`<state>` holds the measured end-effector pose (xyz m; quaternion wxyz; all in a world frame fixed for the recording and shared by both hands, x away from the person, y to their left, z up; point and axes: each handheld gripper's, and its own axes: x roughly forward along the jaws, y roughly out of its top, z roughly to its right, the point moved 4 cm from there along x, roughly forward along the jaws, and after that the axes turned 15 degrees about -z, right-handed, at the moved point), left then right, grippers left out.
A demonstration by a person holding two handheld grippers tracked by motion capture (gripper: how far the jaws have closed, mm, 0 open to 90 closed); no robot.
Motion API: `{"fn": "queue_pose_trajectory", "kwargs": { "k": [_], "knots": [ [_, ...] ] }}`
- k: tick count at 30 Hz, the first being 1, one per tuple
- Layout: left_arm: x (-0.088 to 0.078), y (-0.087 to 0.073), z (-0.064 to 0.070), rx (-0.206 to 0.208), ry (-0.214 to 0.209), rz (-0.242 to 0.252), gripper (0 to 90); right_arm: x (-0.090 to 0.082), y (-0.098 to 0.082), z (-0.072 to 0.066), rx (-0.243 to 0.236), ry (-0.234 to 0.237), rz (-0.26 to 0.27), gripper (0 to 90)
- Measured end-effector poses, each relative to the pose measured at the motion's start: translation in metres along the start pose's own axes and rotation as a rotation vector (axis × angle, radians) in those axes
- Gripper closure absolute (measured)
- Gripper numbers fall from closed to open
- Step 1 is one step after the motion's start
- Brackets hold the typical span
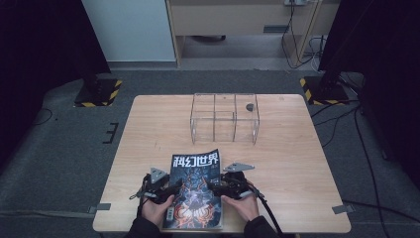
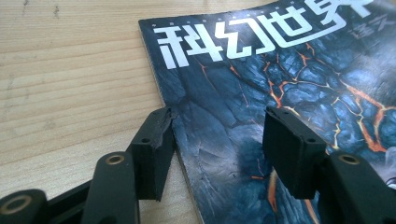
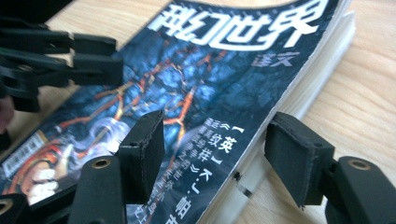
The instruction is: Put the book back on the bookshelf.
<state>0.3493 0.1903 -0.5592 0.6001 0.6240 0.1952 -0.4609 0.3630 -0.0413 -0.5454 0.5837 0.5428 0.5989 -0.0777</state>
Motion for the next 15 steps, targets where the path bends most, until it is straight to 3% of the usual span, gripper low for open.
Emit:
{"fn": "queue_pose_trajectory", "kwargs": {
  "k": [1,3,9,15],
  "knots": [
    [0.000,0.000,0.000,0.005,0.004,0.004,42.6,0.000,0.000,0.000,0.000,0.000,0.000,37.8],
    [0.000,0.000,0.000,0.000,0.000,0.000,42.6,0.005,-0.005,0.006,0.035,-0.013,-0.048,37.3],
    [0.000,0.000,-0.001,-0.007,0.000,0.003,42.5,0.008,-0.004,0.010,0.095,0.034,0.009,35.8],
    [0.000,0.000,-0.001,-0.004,-0.002,0.002,42.5,0.009,-0.005,0.008,0.028,-0.029,0.028,33.3]
  ]
}}
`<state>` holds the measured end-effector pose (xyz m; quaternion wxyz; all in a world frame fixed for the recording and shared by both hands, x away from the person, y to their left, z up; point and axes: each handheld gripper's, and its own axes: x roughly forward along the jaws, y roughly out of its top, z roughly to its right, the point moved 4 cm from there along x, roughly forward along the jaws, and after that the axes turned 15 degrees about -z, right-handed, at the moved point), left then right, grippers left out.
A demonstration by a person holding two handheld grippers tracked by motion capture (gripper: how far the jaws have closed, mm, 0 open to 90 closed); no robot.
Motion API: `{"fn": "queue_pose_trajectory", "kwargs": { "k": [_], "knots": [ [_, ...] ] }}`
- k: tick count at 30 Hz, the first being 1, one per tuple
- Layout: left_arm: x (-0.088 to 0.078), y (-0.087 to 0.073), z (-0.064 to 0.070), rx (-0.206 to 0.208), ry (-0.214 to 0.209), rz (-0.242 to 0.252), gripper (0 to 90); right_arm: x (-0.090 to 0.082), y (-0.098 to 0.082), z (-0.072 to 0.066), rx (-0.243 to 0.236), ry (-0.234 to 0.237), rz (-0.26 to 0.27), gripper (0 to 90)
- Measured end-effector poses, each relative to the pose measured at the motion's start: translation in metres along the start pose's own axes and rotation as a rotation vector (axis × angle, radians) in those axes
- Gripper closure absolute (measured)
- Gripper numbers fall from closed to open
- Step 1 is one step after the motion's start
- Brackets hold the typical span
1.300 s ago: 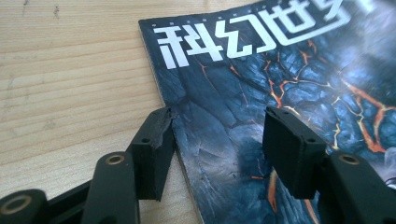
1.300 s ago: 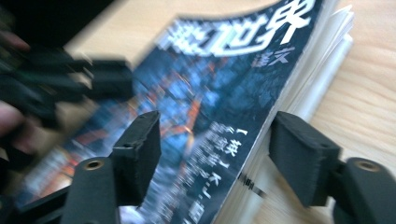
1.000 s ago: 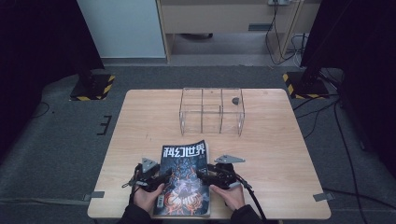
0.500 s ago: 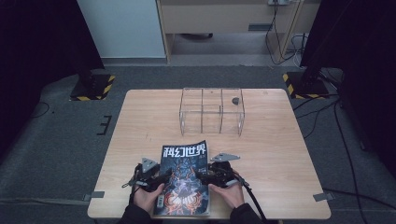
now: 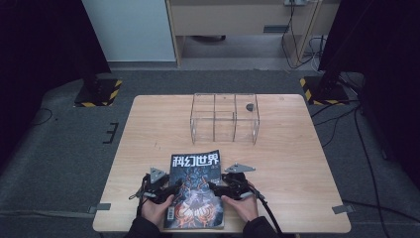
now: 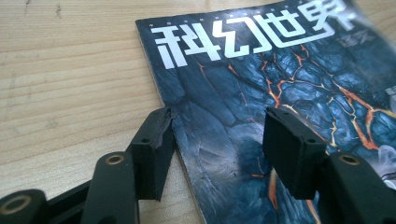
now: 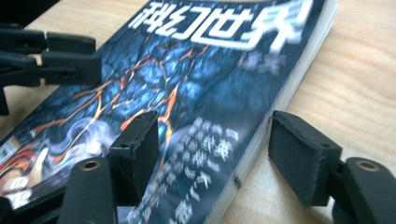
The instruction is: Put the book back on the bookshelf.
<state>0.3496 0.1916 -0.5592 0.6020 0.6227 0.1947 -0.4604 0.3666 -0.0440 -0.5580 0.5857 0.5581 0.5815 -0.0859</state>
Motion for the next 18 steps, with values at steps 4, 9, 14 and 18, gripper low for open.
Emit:
{"fn": "queue_pose_trajectory", "kwargs": {
  "k": [4,9,14,18],
  "knots": [
    [0.000,0.000,0.000,0.000,-0.001,0.000,42.5,0.001,0.005,0.002,0.023,0.026,0.049,30.5],
    [0.000,0.000,0.000,0.001,0.000,0.000,42.5,0.007,0.007,0.005,0.035,0.024,0.032,29.6],
    [0.000,0.000,0.000,0.002,0.000,-0.001,42.3,-0.003,0.008,0.002,0.039,0.035,0.079,35.5],
    [0.000,0.000,0.000,0.003,0.002,-0.001,42.1,-0.009,0.010,0.001,0.048,0.084,0.112,36.2]
  ]
}}
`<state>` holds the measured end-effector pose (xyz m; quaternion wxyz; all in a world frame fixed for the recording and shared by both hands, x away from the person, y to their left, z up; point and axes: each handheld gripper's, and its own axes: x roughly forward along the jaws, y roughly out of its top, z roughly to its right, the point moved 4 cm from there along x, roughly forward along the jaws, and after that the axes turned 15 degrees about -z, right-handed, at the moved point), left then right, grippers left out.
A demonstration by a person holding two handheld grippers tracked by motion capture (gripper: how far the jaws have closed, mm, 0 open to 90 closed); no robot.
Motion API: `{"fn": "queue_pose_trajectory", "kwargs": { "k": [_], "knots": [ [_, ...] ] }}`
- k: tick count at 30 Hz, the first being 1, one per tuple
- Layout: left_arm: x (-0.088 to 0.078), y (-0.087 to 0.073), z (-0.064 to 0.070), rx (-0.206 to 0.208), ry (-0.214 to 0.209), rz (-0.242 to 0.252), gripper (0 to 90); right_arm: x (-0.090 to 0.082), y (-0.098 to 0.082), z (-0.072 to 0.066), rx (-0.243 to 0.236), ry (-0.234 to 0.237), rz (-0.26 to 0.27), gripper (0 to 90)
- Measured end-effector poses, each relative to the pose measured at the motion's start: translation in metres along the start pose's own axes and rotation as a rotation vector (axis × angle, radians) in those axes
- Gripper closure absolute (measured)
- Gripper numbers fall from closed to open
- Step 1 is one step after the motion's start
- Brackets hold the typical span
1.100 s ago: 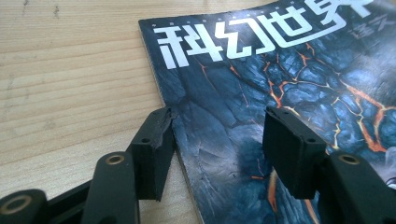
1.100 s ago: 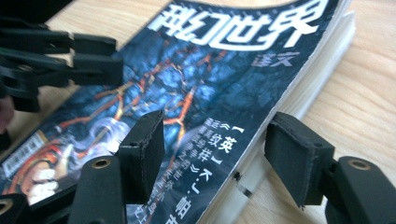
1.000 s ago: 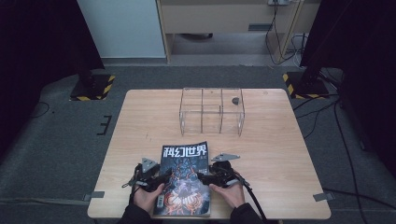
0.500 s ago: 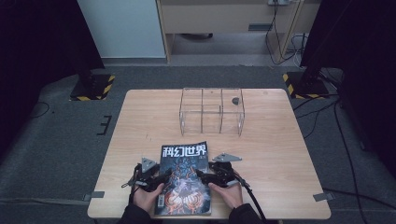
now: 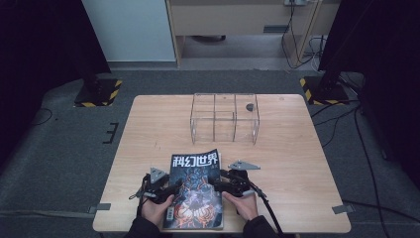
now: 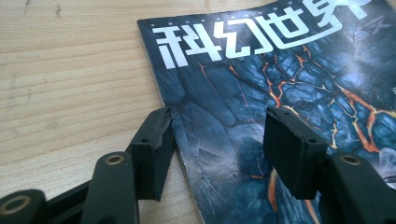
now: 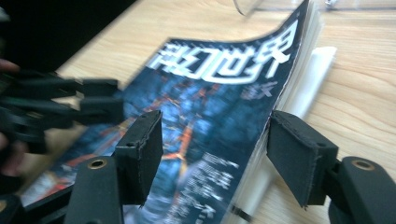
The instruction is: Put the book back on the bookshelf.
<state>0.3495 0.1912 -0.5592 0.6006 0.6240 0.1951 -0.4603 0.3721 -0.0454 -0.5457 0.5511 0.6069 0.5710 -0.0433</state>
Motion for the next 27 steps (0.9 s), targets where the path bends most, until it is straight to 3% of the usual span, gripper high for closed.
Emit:
{"fn": "queue_pose_trajectory", "kwargs": {
  "k": [1,2,6,10,14,16,23,27],
  "knots": [
    [0.000,0.000,0.000,0.001,0.001,0.000,42.1,-0.002,0.001,-0.003,0.008,0.049,0.016,36.5],
    [0.000,0.000,0.000,0.000,0.001,0.000,42.1,-0.002,0.002,-0.003,0.009,0.057,0.019,36.5],
    [0.000,0.000,0.000,0.000,0.001,0.000,42.1,0.003,-0.003,0.002,0.005,-0.019,-0.047,35.7],
    [0.000,0.000,0.000,0.000,0.001,0.000,42.1,0.009,-0.009,0.009,0.035,-0.023,-0.073,36.5],
    [0.000,0.000,0.000,0.000,0.002,0.000,41.9,0.008,-0.009,0.011,0.075,0.008,-0.068,37.5],
    [0.000,0.000,0.000,0.003,0.008,0.004,41.7,0.002,-0.009,0.010,0.092,0.037,-0.039,42.2],
    [0.000,0.001,-0.001,-0.004,0.012,0.007,41.0,-0.002,-0.010,0.008,0.107,0.098,-0.014,43.1],
    [0.000,0.001,-0.001,-0.001,0.012,0.004,41.0,-0.008,-0.005,0.001,0.102,0.162,0.039,44.1]
  ]
}}
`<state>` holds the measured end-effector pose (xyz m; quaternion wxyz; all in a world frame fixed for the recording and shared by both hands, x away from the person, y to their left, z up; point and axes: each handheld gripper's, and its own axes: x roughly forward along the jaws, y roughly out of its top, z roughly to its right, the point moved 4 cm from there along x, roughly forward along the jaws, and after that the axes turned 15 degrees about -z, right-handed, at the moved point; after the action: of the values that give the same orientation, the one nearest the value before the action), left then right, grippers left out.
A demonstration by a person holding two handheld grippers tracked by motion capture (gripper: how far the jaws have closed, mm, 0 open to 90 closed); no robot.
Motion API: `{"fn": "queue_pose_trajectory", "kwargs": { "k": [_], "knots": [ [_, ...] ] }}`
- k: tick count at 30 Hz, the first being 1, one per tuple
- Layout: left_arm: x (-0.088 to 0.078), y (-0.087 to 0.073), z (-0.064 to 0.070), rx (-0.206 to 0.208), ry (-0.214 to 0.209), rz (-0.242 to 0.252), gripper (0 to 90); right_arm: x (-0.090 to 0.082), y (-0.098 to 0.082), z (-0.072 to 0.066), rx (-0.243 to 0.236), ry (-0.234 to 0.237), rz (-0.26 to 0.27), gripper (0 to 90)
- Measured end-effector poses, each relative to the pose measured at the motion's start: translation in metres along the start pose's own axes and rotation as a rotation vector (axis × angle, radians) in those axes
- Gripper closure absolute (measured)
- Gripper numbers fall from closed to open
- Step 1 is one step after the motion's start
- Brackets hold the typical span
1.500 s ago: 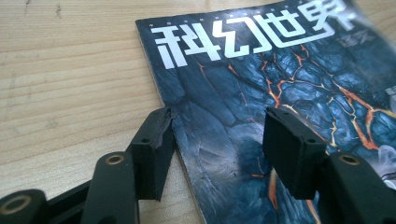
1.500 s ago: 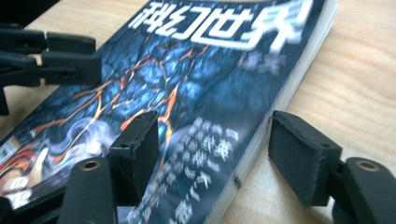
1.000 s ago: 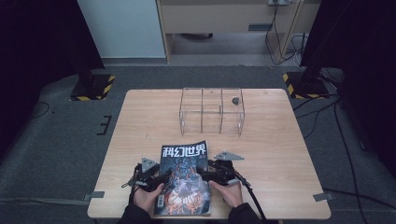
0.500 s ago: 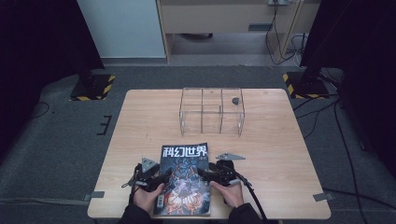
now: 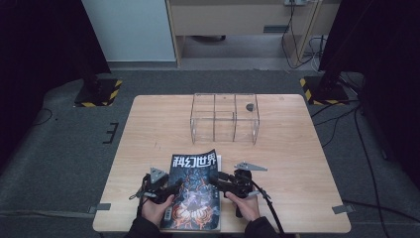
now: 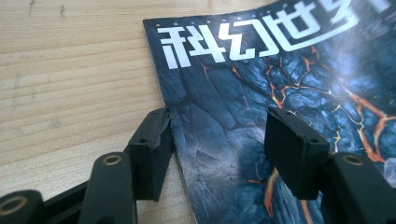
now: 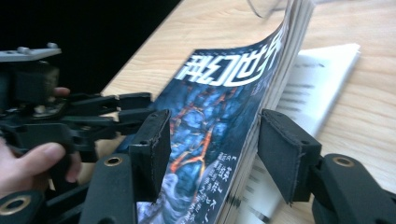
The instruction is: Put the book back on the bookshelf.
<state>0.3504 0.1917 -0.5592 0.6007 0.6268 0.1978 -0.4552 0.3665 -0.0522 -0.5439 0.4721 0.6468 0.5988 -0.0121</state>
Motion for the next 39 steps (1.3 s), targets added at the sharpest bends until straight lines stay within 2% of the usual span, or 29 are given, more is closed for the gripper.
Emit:
{"fn": "queue_pose_trajectory", "kwargs": {
  "k": [3,5,7,8,9,10,13,14,15,16,17,18,19,20,23,24,26,28,30,32,33,34,35,37,39],
  "knots": [
    [0.000,0.000,0.000,0.000,0.000,0.000,41.0,0.002,0.001,-0.002,-0.019,-0.015,-0.009,42.0],
    [0.000,0.000,0.000,0.000,0.000,0.000,41.0,0.005,-0.002,0.003,-0.020,-0.070,-0.051,39.1],
    [0.000,0.000,0.000,0.000,0.000,0.000,41.0,0.007,-0.006,0.008,-0.011,-0.101,-0.076,38.3],
    [0.000,0.000,0.000,0.000,0.000,0.000,41.0,0.007,-0.006,0.008,-0.011,-0.101,-0.076,38.3],
    [0.000,0.000,0.000,-0.001,-0.001,0.000,41.0,0.010,-0.009,0.011,0.020,-0.105,-0.092,38.3],
    [0.000,0.000,0.000,-0.001,-0.001,0.000,41.0,0.010,-0.009,0.011,0.020,-0.105,-0.092,38.3],
    [0.000,0.000,0.000,-0.003,0.002,0.001,40.7,0.008,-0.009,0.011,0.021,-0.080,-0.079,38.9],
    [0.000,0.000,0.000,-0.005,0.002,0.003,40.7,0.001,-0.006,0.008,0.041,-0.019,-0.032,42.8],
    [0.000,0.000,0.000,-0.005,0.002,0.003,40.6,0.001,-0.006,0.008,0.041,-0.019,-0.032,42.8],
    [0.000,0.000,0.000,-0.005,0.002,0.002,40.7,-0.002,-0.003,0.005,0.043,0.045,0.007,43.9],
    [0.000,0.000,0.000,-0.005,0.002,0.003,40.7,-0.001,-0.002,0.003,0.041,0.052,0.010,43.9],
    [0.000,0.000,0.000,-0.002,0.002,0.000,40.7,0.000,-0.002,0.002,0.022,0.037,0.004,43.7],
    [0.000,0.000,0.000,-0.002,0.002,0.000,40.7,0.000,-0.002,0.002,0.022,0.037,0.004,43.7],
    [0.000,0.000,0.000,-0.005,0.002,0.002,40.7,0.002,-0.003,0.002,0.011,0.005,-0.009,43.5],
    [0.000,0.000,0.000,-0.005,0.002,0.003,40.7,0.002,-0.004,0.004,0.013,-0.015,-0.030,41.8],
    [0.000,0.000,0.000,-0.005,0.002,0.003,40.7,0.004,-0.006,0.007,0.007,-0.066,-0.072,39.1],
    [0.000,0.000,0.000,-0.003,0.002,0.001,40.7,0.010,-0.009,0.008,0.004,-0.119,-0.113,38.5],
    [0.000,0.000,0.000,-0.005,0.002,0.002,40.7,0.010,-0.009,0.008,0.009,-0.119,-0.107,38.4],
    [0.000,0.000,0.000,-0.005,0.002,0.003,40.7,0.006,-0.006,0.006,0.002,-0.089,-0.083,41.1],
    [0.000,0.000,0.000,-0.005,0.002,0.003,40.6,-0.001,-0.001,0.000,0.012,0.001,-0.025,45.3],
    [0.000,0.000,0.000,-0.005,0.002,0.003,40.7,-0.001,0.002,-0.005,0.000,0.024,-0.009,46.2],
    [0.000,0.000,0.000,-0.005,0.002,0.003,40.7,-0.001,0.002,-0.005,0.000,0.024,-0.009,46.2],
    [0.000,0.000,0.000,-0.003,0.002,0.001,40.7,0.005,0.003,-0.010,-0.052,-0.028,-0.037,44.8],
    [0.000,0.000,0.000,-0.003,0.002,0.001,40.6,0.007,0.002,-0.008,-0.061,-0.076,-0.063,45.2],
    [0.000,0.000,0.000,-0.006,0.001,0.003,40.7,0.006,0.002,-0.005,-0.056,-0.097,-0.086,42.8]
  ]
}}
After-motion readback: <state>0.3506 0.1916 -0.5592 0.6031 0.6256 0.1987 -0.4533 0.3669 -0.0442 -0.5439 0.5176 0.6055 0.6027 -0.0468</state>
